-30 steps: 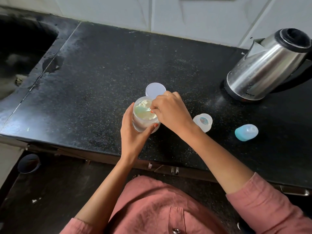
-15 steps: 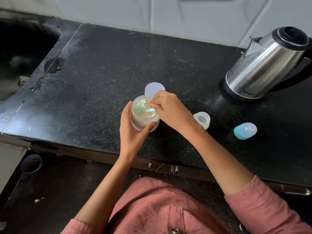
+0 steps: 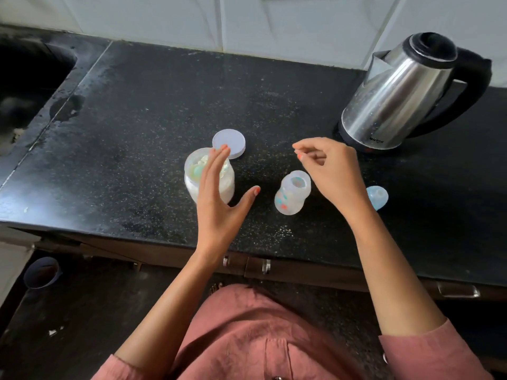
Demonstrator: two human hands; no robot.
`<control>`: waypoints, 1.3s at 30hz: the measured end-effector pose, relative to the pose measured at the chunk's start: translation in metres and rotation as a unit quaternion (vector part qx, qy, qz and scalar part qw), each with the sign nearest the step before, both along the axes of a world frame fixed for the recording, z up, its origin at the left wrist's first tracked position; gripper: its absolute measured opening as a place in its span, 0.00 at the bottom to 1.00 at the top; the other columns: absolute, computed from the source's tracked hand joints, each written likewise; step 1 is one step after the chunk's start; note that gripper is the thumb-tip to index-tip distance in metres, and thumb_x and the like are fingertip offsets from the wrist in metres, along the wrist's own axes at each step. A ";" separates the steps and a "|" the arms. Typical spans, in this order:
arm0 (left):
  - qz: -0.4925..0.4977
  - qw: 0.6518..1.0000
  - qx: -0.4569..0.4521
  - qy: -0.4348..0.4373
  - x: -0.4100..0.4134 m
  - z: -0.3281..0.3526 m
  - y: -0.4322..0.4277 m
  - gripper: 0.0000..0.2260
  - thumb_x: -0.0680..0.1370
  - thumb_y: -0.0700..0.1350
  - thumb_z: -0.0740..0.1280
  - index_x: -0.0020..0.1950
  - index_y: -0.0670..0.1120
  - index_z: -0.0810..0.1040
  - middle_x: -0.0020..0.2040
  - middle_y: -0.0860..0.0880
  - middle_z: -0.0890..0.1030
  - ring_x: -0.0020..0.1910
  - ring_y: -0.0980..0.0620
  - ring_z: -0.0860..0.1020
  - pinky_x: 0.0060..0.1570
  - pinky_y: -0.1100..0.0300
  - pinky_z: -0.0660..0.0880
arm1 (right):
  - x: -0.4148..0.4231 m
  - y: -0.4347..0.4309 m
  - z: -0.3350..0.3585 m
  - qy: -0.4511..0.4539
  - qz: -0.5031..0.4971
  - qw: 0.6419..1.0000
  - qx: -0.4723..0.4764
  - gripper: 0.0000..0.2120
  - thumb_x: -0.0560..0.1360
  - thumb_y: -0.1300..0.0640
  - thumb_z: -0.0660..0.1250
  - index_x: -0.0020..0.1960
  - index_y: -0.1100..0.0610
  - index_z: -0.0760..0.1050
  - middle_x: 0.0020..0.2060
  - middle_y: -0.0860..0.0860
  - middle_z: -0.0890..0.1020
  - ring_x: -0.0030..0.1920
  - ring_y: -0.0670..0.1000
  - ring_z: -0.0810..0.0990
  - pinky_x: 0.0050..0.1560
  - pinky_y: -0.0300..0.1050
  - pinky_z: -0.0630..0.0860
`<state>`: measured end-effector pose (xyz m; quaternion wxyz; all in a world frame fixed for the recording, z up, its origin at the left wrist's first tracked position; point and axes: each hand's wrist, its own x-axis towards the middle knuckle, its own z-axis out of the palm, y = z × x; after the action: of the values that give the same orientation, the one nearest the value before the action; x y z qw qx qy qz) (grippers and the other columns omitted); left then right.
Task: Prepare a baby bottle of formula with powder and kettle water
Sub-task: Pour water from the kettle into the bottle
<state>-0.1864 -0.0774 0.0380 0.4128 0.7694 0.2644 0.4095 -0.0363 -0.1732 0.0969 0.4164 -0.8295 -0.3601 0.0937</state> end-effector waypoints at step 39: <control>-0.171 0.952 -0.242 0.080 0.155 -0.049 0.032 0.25 0.67 0.41 0.76 0.61 0.52 0.73 0.55 0.55 0.79 0.57 0.58 0.77 0.55 0.63 0.73 | 0.091 0.024 -0.092 0.236 -0.028 0.971 0.000 0.26 0.70 0.69 0.69 0.66 0.58 0.70 0.61 0.56 0.78 0.62 0.51 0.76 0.63 0.43 0.73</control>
<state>-0.0311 -0.0449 -0.0114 0.6279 0.7103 0.2522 0.1938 0.0542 -0.1488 0.0052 0.4919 -0.7936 -0.2286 0.2755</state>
